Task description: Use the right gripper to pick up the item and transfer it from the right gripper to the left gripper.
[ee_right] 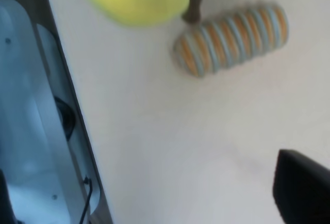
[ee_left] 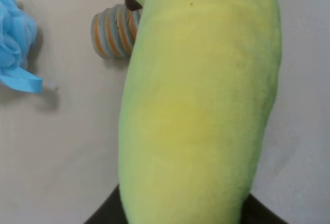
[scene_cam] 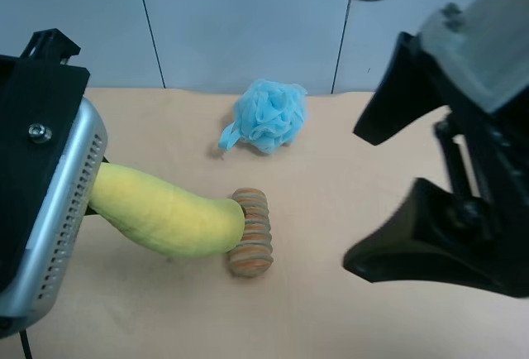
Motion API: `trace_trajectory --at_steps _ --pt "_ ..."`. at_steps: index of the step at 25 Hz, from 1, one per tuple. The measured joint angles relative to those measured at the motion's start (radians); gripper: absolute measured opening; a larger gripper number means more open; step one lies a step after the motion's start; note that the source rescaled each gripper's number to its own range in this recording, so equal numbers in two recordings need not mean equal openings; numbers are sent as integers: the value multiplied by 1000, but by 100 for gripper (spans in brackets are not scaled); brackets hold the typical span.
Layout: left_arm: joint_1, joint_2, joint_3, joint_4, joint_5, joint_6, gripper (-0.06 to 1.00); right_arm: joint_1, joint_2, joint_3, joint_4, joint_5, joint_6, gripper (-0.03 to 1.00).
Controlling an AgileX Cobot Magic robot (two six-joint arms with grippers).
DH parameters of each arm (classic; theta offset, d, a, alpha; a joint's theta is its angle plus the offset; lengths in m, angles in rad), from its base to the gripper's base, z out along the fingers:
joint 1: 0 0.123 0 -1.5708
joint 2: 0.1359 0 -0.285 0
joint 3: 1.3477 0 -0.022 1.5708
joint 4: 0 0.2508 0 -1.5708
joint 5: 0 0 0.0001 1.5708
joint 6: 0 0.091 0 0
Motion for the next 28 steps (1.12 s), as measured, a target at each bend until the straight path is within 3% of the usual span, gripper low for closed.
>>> trace_trajectory --at_steps 14,22,28 --pt "0 0 0 0 -1 0 1 0 -577 502 -40 -32 114 100" --pt "0 0 0 -1 -1 0 1 0 -806 608 -85 -125 146 100" --pt "0 0 0 -2 -1 0 1 0 -833 622 -103 -130 165 100"
